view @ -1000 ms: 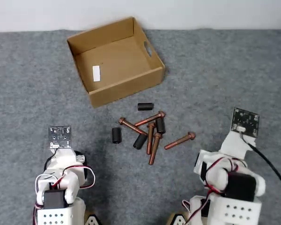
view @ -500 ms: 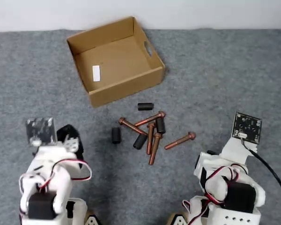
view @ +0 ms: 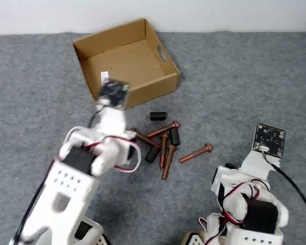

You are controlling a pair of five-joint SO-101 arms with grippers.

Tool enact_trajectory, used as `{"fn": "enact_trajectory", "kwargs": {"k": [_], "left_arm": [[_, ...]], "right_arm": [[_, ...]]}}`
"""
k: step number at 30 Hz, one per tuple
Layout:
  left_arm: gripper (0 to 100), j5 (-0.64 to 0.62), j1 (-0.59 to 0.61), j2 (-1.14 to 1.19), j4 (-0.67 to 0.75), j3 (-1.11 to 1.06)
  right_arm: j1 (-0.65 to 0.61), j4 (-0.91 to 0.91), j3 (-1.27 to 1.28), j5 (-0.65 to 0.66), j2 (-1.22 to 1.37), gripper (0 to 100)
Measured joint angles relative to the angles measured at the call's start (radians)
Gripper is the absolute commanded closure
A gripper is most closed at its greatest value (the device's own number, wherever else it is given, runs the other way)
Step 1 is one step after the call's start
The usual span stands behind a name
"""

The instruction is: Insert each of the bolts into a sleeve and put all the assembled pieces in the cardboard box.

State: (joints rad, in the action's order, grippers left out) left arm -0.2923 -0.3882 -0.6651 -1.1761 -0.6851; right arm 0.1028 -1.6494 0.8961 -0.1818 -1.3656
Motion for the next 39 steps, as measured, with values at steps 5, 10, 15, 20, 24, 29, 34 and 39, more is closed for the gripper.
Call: {"fn": "enact_trajectory", "kwargs": {"k": [5, 10, 15, 20, 24, 29, 34, 39], "left_arm": [[99, -0.121, -0.026, 0.222, -0.006, 0.153], [99, -0.141, -0.114, 0.451, -0.046, 0.293], [96, -0.143, -0.195, 0.655, -0.061, 0.417], [86, -0.173, -0.201, 0.841, -0.091, 0.525], [86, -0.216, -0.201, 0.971, -0.149, 0.635], [86, -0.224, -0.201, 1.123, -0.193, 0.746], [89, -0.227, -0.201, 1.223, -0.206, 0.816], [89, -0.23, -0.21, 1.264, -0.209, 0.868]], "right_arm": [[0.0, 0.0, 0.0, 0.0, 0.0, 99.1], [0.0, 0.0, 0.0, 0.0, 0.0, 99.1], [0.0, 0.0, 0.0, 0.0, 0.0, 99.1], [0.0, 0.0, 0.0, 0.0, 0.0, 99.1], [0.0, 0.0, 0.0, 0.0, 0.0, 99.1], [0.0, 0.0, 0.0, 0.0, 0.0, 99.1], [0.0, 0.0, 0.0, 0.0, 0.0, 99.1], [0.0, 0.0, 0.0, 0.0, 0.0, 99.1]]}}
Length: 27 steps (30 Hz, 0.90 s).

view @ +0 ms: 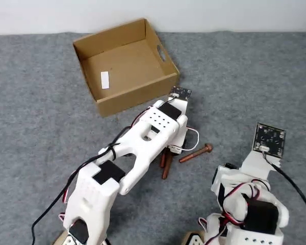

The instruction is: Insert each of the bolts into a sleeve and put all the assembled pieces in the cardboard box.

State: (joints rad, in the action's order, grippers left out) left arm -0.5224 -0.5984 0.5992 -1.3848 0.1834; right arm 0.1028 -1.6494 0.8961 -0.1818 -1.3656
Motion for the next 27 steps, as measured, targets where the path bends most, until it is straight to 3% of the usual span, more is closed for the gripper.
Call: {"fn": "enact_trajectory", "kwargs": {"k": [8, 15, 27], "left_arm": [[89, 0.0, -0.002, 0.012, -0.038, 0.031], [89, 0.006, -0.054, 0.017, -0.184, 0.087], [89, 0.006, -0.069, 0.017, -0.155, 0.094]], "right_arm": [[0.0, 0.0, 0.0, 0.0, 0.0, 99.1], [0.0, 0.0, 0.0, 0.0, 0.0, 99.1], [0.0, 0.0, 0.0, 0.0, 0.0, 99.1]]}}
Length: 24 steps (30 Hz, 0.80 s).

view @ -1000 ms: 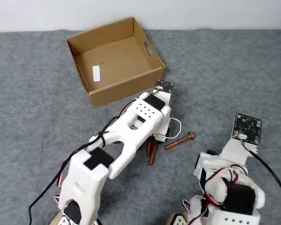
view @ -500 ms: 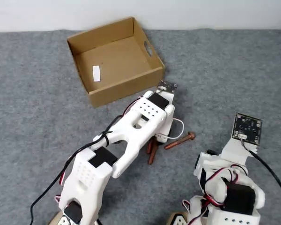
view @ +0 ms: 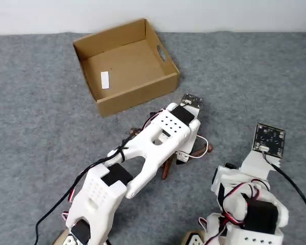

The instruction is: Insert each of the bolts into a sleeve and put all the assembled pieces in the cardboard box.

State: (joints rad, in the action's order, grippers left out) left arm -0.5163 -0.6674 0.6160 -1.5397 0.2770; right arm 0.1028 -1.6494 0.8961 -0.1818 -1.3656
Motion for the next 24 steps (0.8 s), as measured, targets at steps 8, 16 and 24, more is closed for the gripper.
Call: {"fn": "enact_trajectory", "kwargs": {"k": [8, 16, 24], "left_arm": [[89, -0.003, 0.032, 0.078, 0.031, 0.04], [98, 0.0, 0.031, 0.172, 0.028, 0.14], [100, -0.06, 0.029, 0.178, -0.064, 0.215]], "right_arm": [[0.0, 0.0, 0.0, 0.0, 0.0, 99.1], [0.0, 0.0, 0.0, 0.0, 0.0, 99.1], [0.0, 0.0, 0.0, 0.0, 0.0, 99.1]]}}
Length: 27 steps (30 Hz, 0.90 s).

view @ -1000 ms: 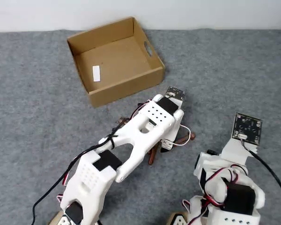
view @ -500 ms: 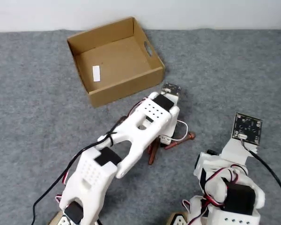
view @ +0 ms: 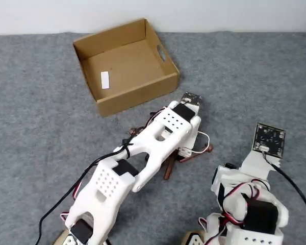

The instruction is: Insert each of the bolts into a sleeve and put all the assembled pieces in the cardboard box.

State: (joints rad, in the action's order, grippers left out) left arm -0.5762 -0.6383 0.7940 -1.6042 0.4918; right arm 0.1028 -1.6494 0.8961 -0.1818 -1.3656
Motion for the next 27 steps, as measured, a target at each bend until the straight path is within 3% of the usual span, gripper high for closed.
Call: {"fn": "enact_trajectory", "kwargs": {"k": [4, 14, 21, 27], "left_arm": [[100, -0.025, 0.008, -0.106, -0.103, 0.008], [100, -0.031, -0.029, -0.647, -0.117, -0.267], [100, -0.029, -0.029, -0.99, -0.005, -0.606], [100, -0.009, -0.029, -1.326, 0.19, -0.962]], "right_arm": [[0.0, 0.0, 0.0, 0.0, -0.002, 99.1], [-0.002, 0.0, 0.04, 0.066, -0.236, 99.1], [-0.002, 0.035, 0.083, 0.075, -0.399, 99.1], [-0.002, 0.114, 0.18, 0.075, -0.443, 99.1]]}}
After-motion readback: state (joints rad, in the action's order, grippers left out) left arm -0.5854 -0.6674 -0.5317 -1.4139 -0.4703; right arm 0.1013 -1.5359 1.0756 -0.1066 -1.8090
